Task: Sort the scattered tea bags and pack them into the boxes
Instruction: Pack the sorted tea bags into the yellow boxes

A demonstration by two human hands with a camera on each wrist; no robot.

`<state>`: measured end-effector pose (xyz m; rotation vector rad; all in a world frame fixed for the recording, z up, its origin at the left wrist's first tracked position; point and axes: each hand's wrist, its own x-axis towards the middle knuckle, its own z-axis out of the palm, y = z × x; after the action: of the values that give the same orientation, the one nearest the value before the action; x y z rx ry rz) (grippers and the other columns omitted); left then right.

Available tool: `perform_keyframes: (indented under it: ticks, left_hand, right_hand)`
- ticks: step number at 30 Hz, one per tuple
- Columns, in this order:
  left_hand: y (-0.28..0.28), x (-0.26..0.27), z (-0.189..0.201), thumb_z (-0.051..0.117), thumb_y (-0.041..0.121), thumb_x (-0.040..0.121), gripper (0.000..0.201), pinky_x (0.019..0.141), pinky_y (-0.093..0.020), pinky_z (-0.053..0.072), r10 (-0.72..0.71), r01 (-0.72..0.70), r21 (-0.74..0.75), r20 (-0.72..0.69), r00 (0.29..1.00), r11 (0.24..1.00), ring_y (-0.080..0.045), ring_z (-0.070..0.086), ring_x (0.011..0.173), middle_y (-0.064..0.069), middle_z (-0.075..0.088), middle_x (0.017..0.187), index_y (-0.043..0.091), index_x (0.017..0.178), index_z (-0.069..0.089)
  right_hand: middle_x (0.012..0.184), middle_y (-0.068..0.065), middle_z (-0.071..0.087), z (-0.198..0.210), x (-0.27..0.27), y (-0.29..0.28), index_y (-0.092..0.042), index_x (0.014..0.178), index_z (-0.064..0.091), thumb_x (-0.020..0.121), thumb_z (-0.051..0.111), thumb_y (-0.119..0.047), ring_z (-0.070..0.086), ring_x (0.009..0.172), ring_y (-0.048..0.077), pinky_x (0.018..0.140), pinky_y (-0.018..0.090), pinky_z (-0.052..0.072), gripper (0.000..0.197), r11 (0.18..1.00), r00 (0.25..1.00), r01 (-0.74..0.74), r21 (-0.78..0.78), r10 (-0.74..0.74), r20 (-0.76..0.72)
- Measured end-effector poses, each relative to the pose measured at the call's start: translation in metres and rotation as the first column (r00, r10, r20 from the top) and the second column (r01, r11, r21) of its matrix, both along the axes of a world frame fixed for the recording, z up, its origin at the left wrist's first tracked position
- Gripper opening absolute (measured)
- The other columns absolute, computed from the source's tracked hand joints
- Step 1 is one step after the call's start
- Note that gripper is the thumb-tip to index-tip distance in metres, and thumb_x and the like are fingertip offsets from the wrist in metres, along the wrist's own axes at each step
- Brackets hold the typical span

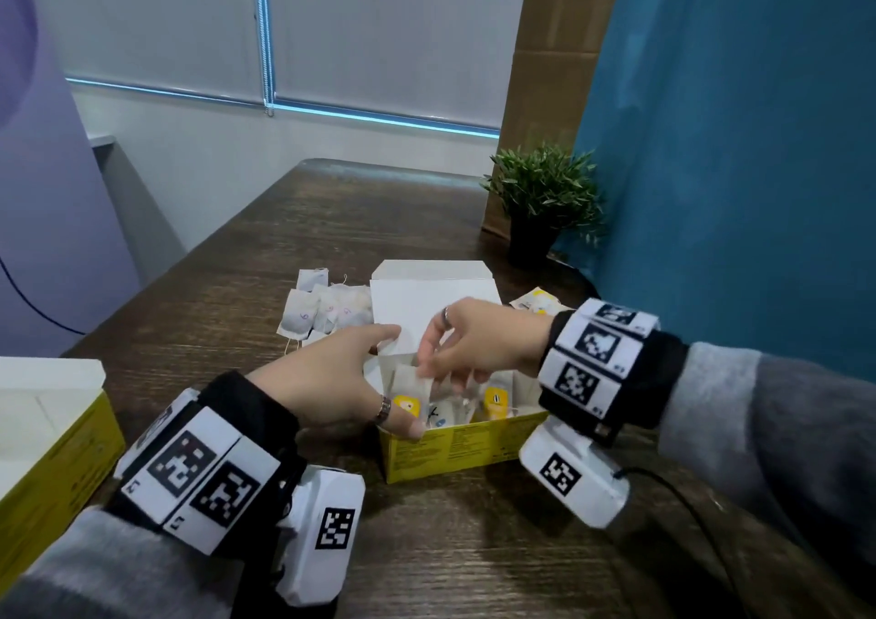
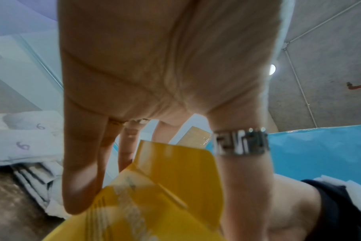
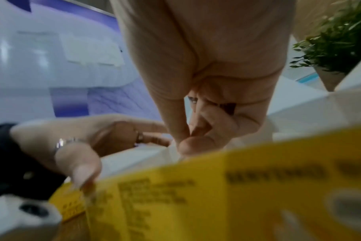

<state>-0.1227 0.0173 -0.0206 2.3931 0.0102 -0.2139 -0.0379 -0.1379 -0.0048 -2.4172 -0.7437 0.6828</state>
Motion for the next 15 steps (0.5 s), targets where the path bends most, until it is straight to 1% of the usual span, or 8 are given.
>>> perform_keyframes:
  ticks: [3,5,7,9,11,13,14,15]
  left_hand:
    - [0.002,0.001,-0.001,0.087,0.036,0.055,0.11,0.095,-0.018,0.031,-0.003,0.003,-0.007,-0.003,1.0,1.0,-0.009,0.042,0.124,0.007,0.038,0.145,0.028,0.147,0.025]
    - [0.002,0.001,-0.001,0.087,0.036,0.055,0.11,0.093,-0.017,0.031,-0.007,0.007,-0.01,-0.004,1.0,1.0,-0.006,0.043,0.115,0.008,0.04,0.143,0.028,0.146,0.026]
    - [0.002,0.001,0.0,0.086,0.035,0.057,0.109,0.091,-0.016,0.029,-0.012,0.012,-0.004,-0.001,1.0,1.0,-0.004,0.04,0.11,0.008,0.04,0.142,0.028,0.146,0.025]
    - [0.001,0.0,0.0,0.086,0.035,0.057,0.109,0.091,-0.016,0.029,-0.012,0.012,-0.009,0.002,1.0,1.0,-0.003,0.039,0.11,0.009,0.04,0.142,0.028,0.147,0.025]
    - [0.001,-0.001,0.0,0.086,0.035,0.056,0.109,0.092,-0.016,0.029,-0.008,0.008,-0.014,0.002,1.0,1.0,-0.003,0.04,0.111,0.009,0.04,0.142,0.028,0.146,0.026]
    - [0.0,-0.002,0.001,0.086,0.035,0.056,0.109,0.092,-0.016,0.029,-0.006,0.006,-0.014,0.004,1.0,1.0,-0.003,0.039,0.111,0.009,0.04,0.142,0.029,0.146,0.026]
    - [0.001,-0.003,0.001,0.086,0.035,0.057,0.109,0.092,-0.015,0.028,-0.007,0.007,-0.008,0.007,1.0,1.0,-0.002,0.038,0.111,0.009,0.039,0.143,0.029,0.146,0.025]
    - [0.001,-0.004,0.001,0.086,0.035,0.057,0.109,0.091,-0.014,0.028,-0.007,0.007,0.005,0.012,1.0,1.0,0.0,0.037,0.11,0.01,0.039,0.143,0.029,0.146,0.025]
  right_hand:
    - [0.08,-0.001,0.073,0.002,0.002,-0.006,-0.016,0.086,0.066,0.087,0.063,-0.027,0.064,0.051,0.008,0.062,0.019,0.049,0.011,0.993,0.972,-0.057,-0.101,0.078,0.22]
    - [0.083,-0.004,0.071,0.02,0.009,-0.017,-0.012,0.091,0.069,0.089,0.06,-0.027,0.062,0.052,0.008,0.052,0.017,0.046,0.017,1.0,0.964,-0.012,0.005,0.01,0.264]
    - [0.084,0.0,0.069,0.04,0.026,-0.036,-0.007,0.094,0.068,0.091,0.057,-0.022,0.058,0.051,0.01,0.039,0.017,0.04,0.019,0.977,0.955,0.113,0.179,-0.157,0.252]
    - [0.082,0.004,0.068,0.051,0.05,-0.059,-0.005,0.098,0.067,0.093,0.054,-0.02,0.056,0.054,0.013,0.035,0.013,0.037,0.02,0.946,0.912,0.233,0.223,-0.293,0.287]
    - [0.076,0.002,0.064,0.045,0.076,-0.079,-0.004,0.102,0.065,0.093,0.055,-0.019,0.054,0.056,0.013,0.035,0.012,0.039,0.021,0.943,0.881,0.314,0.11,-0.332,0.337]
    - [0.078,-0.001,0.061,0.028,0.096,-0.091,-0.004,0.111,0.062,0.092,0.056,-0.022,0.055,0.063,0.013,0.043,0.014,0.045,0.027,0.932,0.891,0.341,-0.126,-0.277,0.36]
    - [0.09,0.0,0.063,0.018,0.104,-0.095,-0.006,0.117,0.059,0.092,0.057,-0.026,0.06,0.076,0.015,0.055,0.015,0.048,0.032,0.906,0.894,0.343,-0.249,-0.233,0.384]
    - [0.107,0.003,0.062,0.008,0.112,-0.098,-0.008,0.124,0.054,0.091,0.058,-0.03,0.06,0.095,0.019,0.071,0.02,0.048,0.04,0.874,0.887,0.349,-0.338,-0.192,0.42]
